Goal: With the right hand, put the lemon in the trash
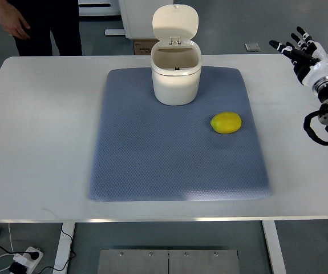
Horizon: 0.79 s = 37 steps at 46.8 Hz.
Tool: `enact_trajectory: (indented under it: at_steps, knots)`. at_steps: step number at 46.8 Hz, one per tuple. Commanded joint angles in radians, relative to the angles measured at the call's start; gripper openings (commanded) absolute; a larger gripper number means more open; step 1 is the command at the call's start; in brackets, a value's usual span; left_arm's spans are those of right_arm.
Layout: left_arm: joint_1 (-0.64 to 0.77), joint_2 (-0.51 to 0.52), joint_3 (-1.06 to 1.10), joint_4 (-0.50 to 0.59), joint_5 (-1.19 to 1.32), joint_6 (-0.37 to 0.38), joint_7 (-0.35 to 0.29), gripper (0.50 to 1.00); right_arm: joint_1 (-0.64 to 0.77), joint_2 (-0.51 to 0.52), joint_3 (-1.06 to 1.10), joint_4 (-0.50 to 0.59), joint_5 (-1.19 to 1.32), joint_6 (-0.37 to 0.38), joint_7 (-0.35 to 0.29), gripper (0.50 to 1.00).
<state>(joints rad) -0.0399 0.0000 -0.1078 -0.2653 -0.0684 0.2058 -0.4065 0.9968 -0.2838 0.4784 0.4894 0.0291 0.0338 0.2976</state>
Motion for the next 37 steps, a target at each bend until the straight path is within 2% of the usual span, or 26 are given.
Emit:
enact_trajectory:
  at_steps: [1, 37]
  knots:
    - [0.0, 0.0, 0.0, 0.0, 0.001, 0.0, 0.0, 1.0, 0.0, 0.002, 0.0, 0.0, 0.0, 0.0, 0.0, 1.0]
    - [0.018, 0.0, 0.0, 0.0, 0.001, -0.005, 0.0, 1.0, 0.002, 0.003, 0.0, 0.0, 0.0, 0.0, 0.005, 1.0]
